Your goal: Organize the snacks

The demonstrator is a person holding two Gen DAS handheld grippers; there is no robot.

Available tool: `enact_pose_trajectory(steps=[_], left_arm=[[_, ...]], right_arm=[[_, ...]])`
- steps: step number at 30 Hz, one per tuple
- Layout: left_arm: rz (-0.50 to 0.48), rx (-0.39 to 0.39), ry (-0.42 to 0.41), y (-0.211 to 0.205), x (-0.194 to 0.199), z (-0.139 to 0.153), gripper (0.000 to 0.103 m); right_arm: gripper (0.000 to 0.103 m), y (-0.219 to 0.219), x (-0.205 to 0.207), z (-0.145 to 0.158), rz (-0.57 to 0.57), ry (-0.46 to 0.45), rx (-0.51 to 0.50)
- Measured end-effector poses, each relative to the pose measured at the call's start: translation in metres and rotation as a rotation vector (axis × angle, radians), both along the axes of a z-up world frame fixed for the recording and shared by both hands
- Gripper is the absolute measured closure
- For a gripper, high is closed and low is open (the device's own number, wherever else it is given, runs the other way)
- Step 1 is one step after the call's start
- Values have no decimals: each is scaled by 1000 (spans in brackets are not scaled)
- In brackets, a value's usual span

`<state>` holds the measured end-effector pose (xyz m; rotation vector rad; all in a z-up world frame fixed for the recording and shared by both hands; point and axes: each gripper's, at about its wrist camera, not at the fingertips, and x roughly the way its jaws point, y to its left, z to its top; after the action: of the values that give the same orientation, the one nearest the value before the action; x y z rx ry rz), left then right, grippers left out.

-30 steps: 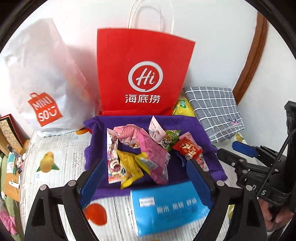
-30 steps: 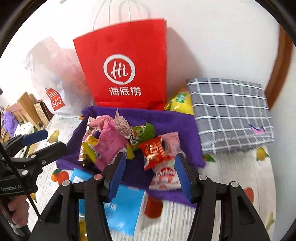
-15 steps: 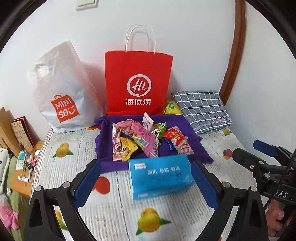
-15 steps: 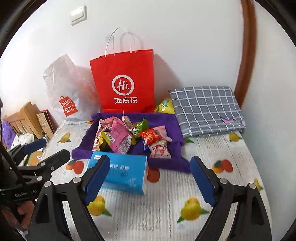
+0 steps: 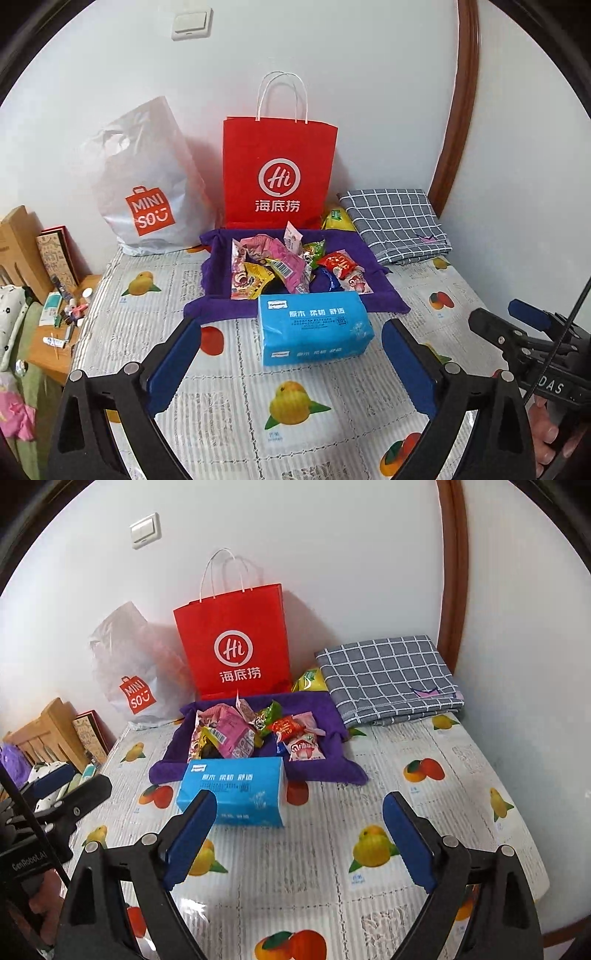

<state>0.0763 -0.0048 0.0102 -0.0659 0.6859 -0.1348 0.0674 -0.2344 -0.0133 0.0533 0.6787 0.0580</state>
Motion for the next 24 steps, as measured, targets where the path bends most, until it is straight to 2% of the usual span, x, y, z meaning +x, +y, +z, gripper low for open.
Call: enact_pose_trajectory(steps=[8,24], left_arm=[[30,39,-27,-2,-17,5,4],[36,50,-52,-4,-31,14,4]], right_arm=[[12,1,-18,1,-7,-19,-23],[12,2,-32,1,-8,-31,-34]])
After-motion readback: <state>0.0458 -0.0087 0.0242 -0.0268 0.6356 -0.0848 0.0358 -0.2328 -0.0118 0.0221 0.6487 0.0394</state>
